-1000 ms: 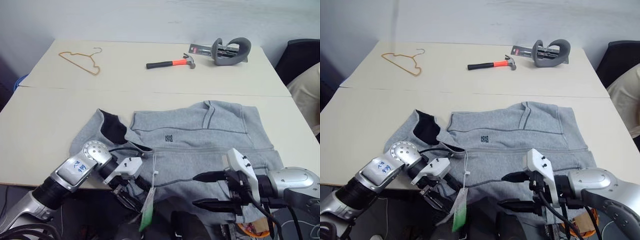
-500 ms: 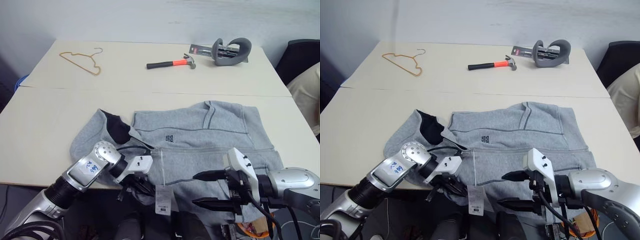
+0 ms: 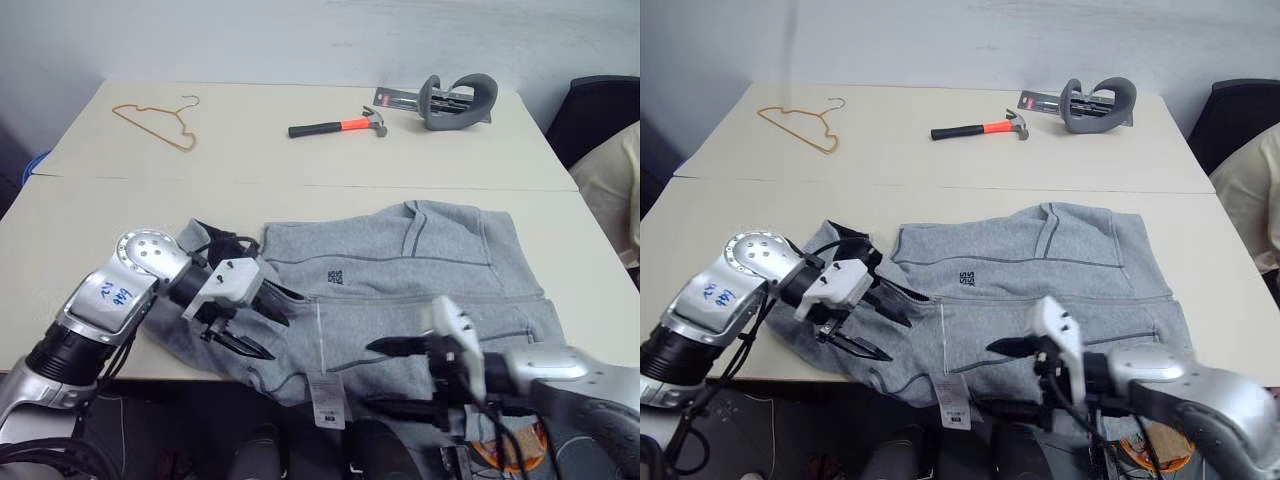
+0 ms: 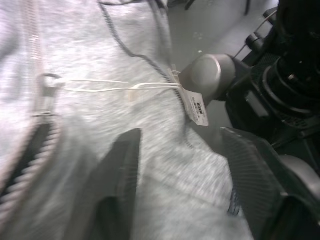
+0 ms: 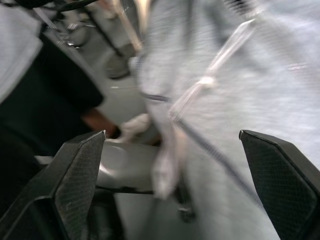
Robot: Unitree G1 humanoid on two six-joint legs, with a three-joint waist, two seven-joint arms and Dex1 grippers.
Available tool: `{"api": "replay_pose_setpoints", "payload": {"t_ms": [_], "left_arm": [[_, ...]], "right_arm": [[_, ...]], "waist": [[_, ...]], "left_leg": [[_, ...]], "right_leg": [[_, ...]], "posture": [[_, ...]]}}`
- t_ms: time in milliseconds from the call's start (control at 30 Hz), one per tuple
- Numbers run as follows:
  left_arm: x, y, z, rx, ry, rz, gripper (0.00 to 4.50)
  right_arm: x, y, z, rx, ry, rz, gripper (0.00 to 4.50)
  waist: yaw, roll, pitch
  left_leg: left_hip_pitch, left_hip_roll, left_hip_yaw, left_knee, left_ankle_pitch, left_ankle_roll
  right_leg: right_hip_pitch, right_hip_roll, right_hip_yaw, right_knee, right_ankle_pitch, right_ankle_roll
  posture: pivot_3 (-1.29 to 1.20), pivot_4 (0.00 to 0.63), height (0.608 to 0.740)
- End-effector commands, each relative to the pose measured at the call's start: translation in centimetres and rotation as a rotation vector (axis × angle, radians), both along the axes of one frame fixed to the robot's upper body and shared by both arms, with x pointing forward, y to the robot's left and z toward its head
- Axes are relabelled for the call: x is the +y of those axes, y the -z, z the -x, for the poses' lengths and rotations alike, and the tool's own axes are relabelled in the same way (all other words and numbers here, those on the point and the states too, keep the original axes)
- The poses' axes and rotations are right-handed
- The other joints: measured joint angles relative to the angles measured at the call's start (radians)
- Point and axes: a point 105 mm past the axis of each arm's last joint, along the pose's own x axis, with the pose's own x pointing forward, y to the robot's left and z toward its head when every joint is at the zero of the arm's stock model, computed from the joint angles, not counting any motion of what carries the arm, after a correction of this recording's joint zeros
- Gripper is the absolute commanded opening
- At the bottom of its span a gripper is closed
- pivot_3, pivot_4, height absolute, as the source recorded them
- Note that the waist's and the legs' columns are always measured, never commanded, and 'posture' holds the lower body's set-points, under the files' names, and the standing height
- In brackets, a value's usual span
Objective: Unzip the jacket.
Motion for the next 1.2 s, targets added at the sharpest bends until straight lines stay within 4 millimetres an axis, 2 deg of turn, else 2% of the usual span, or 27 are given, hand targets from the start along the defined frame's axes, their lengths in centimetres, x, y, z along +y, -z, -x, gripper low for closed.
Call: {"api": "replay_pose_setpoints", "payload": {"t_ms": [33, 167, 300, 467, 600, 900, 1067, 1200], "left_arm": [[0.1, -1.0, 1.2, 0.017, 0.094, -0.014, 2.66], [0.3, -1.2, 1.9, 0.021, 0.097, -0.032, 2.66], [0.1, -1.5, 2.6, 0.032, 0.089, -0.028, 2.66], [-0.1, -1.5, 3.0, 0.027, 0.08, -0.03, 2.66], [-0.1, -1.5, 3.3, 0.03, 0.078, -0.026, 2.66], [-0.1, -1.3, 3.6, 0.031, 0.083, -0.023, 2.66], [0.1, -1.2, 3.5, 0.029, 0.078, -0.03, 2.66], [0.0, -1.2, 3.4, 0.025, 0.07, -0.029, 2.66]], "right_arm": [[1.1, 1.1, 1.1, 0.041, -0.078, 0.007, 4.13], [1.9, 2.4, 0.6, 0.075, -0.058, 0.012, 2.93], [1.6, 3.1, 0.4, 0.079, -0.058, 0.041, 2.93], [0.1, 4.2, 0.4, 0.097, -0.019, 0.09, 2.93], [-0.2, 4.4, 0.0, 0.102, 0.015, 0.073, 2.93], [2.4, 4.9, -1.6, 0.134, 0.043, 0.001, 2.93], [3.6, 4.9, -1.8, 0.176, 0.048, -0.042, 2.93], [4.2, 5.0, -1.5, 0.197, 0.039, -0.057, 2.12]], "waist": [[0.001, 0.0, 0.0], [0.001, -0.001, 0.0], [0.001, -0.001, 0.0], [0.001, -0.001, 0.0], [0.0, -0.001, 0.0], [0.001, -0.001, 0.0], [0.0, -0.001, 0.0], [0.0, -0.001, 0.0]], "left_leg": [[0.0, 0.0, 0.0, 0.0, 0.0, 0.0], [0.0, 0.0, 0.0, 0.001, 0.0, 0.0], [0.0, 0.0, 0.0, 0.001, 0.0, 0.0], [0.0, 0.0, 0.0, 0.001, 0.0, 0.0], [0.0, 0.0, 0.0, 0.001, 0.0, 0.0], [0.0, 0.0, 0.0, 0.001, 0.0, 0.0], [0.0, 0.0, 0.0, 0.0, 0.0, 0.0], [0.0, 0.0, 0.0, 0.0, 0.0, 0.0]], "right_leg": [[0.0, 0.0, 0.0, 0.0, 0.0, 0.0], [0.0, 0.0, 0.0, 0.0, 0.0, 0.0], [0.0, 0.0, 0.0, 0.0, 0.0, 0.0], [0.0, 0.0, 0.0, 0.0, 0.0, 0.0], [0.0, 0.0, 0.0, 0.0, 0.0, 0.0], [0.0, 0.0, 0.0, 0.0, 0.0, 0.0], [0.0, 0.0, 0.0, 0.001, 0.0, 0.0], [0.0, 0.0, 0.0, 0.001, 0.0, 0.0]], "posture": [[0.0, 0.15, 0.74], [0.0, 0.15, 0.74], [0.0, 0.15, 0.74], [0.0, 0.15, 0.74], [0.0, 0.15, 0.74], [0.0, 0.15, 0.74], [0.0, 0.15, 0.74], [0.0, 0.15, 0.74]]}}
